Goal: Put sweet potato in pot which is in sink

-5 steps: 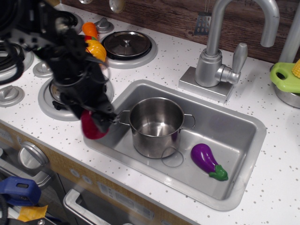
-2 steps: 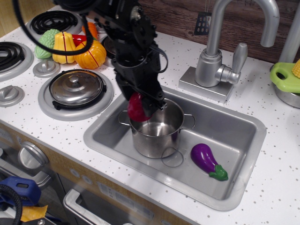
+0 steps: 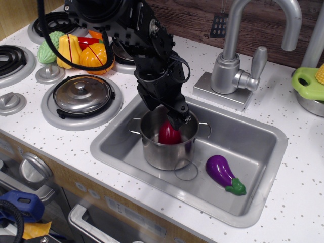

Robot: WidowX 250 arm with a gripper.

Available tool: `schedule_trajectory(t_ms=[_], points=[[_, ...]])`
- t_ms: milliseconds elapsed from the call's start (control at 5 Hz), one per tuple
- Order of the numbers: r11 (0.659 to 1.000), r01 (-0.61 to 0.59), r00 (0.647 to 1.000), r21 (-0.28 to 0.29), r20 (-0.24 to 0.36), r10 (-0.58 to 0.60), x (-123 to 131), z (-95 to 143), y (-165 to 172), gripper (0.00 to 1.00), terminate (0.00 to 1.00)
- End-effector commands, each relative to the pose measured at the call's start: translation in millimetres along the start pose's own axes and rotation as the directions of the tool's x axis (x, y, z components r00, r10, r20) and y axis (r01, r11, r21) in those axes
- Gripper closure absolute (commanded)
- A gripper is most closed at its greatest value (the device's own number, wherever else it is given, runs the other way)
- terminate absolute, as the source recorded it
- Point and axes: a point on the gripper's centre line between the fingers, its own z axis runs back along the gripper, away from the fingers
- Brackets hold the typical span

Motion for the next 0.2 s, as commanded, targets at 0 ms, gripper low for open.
schedule_trajectory(t_ms=[0], points=[[1.0, -0.005, 1.0, 0.011, 0.024, 0.005, 5.1, 5.5, 4.7, 0.0, 1.0]])
